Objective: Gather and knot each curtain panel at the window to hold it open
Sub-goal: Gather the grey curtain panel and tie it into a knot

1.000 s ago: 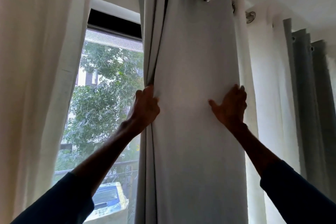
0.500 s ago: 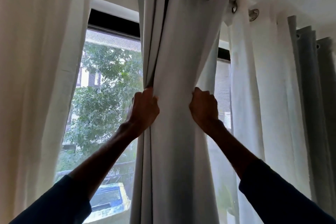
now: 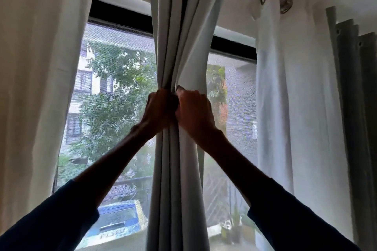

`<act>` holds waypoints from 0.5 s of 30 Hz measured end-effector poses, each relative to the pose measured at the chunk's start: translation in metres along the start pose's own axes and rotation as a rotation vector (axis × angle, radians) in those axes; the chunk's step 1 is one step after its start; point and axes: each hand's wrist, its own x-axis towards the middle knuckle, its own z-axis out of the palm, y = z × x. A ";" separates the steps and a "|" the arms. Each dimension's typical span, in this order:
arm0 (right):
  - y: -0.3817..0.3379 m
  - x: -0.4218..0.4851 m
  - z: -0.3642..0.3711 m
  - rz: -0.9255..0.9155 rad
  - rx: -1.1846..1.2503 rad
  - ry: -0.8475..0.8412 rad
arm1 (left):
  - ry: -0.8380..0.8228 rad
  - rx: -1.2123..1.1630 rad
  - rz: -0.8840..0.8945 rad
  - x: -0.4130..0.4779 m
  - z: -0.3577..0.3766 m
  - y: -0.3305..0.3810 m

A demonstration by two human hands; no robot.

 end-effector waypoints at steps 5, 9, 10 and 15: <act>0.021 -0.032 0.021 0.075 0.154 -0.026 | -0.022 -0.043 -0.119 -0.010 0.018 -0.002; 0.044 -0.065 0.038 0.199 0.158 -0.043 | -0.050 0.063 -0.145 -0.018 0.028 -0.006; 0.052 -0.069 0.042 0.223 0.153 -0.022 | -0.044 0.078 -0.141 -0.019 0.027 -0.006; 0.068 -0.070 0.050 0.273 0.161 0.026 | 0.083 0.040 -0.146 -0.023 0.017 0.013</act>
